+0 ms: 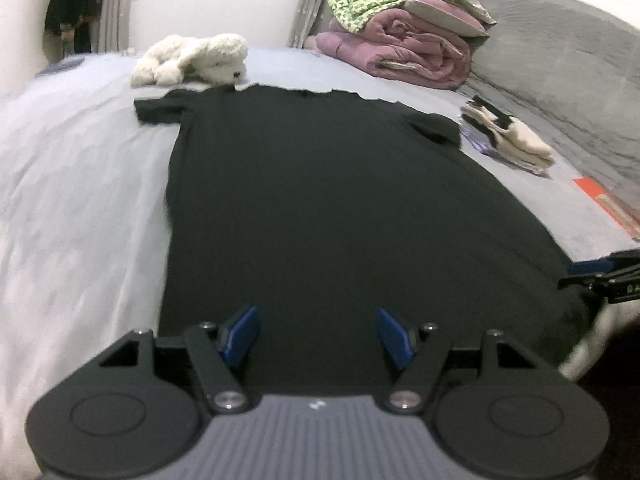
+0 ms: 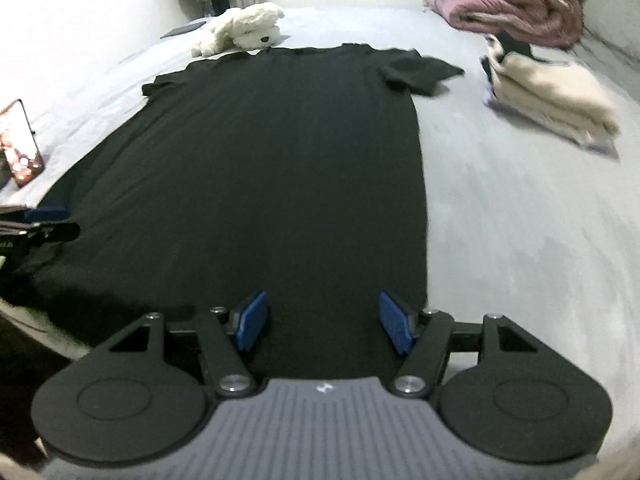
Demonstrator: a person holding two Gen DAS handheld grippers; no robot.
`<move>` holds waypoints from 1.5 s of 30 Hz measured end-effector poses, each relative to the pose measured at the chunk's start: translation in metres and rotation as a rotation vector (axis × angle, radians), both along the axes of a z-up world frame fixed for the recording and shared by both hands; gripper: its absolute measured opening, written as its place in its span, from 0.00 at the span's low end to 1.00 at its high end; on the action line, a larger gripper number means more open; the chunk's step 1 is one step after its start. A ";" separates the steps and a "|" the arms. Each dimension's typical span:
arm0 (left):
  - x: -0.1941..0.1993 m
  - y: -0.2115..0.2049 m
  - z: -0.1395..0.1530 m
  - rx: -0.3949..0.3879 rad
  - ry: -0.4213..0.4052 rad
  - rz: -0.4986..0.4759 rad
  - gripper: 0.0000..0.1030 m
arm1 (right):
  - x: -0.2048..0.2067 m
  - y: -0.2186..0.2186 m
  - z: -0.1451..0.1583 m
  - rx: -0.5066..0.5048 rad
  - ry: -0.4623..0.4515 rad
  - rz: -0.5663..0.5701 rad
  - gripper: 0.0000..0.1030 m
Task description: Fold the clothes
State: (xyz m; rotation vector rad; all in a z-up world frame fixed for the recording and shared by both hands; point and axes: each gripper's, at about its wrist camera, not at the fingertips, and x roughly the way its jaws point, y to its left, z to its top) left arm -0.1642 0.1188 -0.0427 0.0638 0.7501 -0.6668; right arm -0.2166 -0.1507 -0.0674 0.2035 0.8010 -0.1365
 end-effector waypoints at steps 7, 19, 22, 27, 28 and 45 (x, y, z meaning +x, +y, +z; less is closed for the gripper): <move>-0.027 0.039 0.011 -0.070 0.133 0.008 0.66 | -0.046 -0.005 0.019 0.098 -0.071 -0.046 0.64; -0.052 0.083 0.008 -0.159 0.206 0.097 0.62 | -0.074 -0.016 0.009 0.168 -0.060 -0.026 0.63; -0.051 0.089 0.006 -0.156 0.200 0.125 0.59 | -0.069 -0.021 0.008 0.160 -0.062 -0.019 0.61; -0.048 0.099 0.003 -0.179 0.200 0.161 0.55 | -0.060 -0.025 0.008 0.149 -0.060 0.015 0.59; -0.047 0.101 0.002 -0.183 0.201 0.168 0.54 | -0.058 -0.026 0.008 0.148 -0.059 0.022 0.58; -0.047 0.120 0.022 -0.372 0.306 0.137 0.03 | -0.079 -0.042 0.046 0.311 -0.035 0.059 0.05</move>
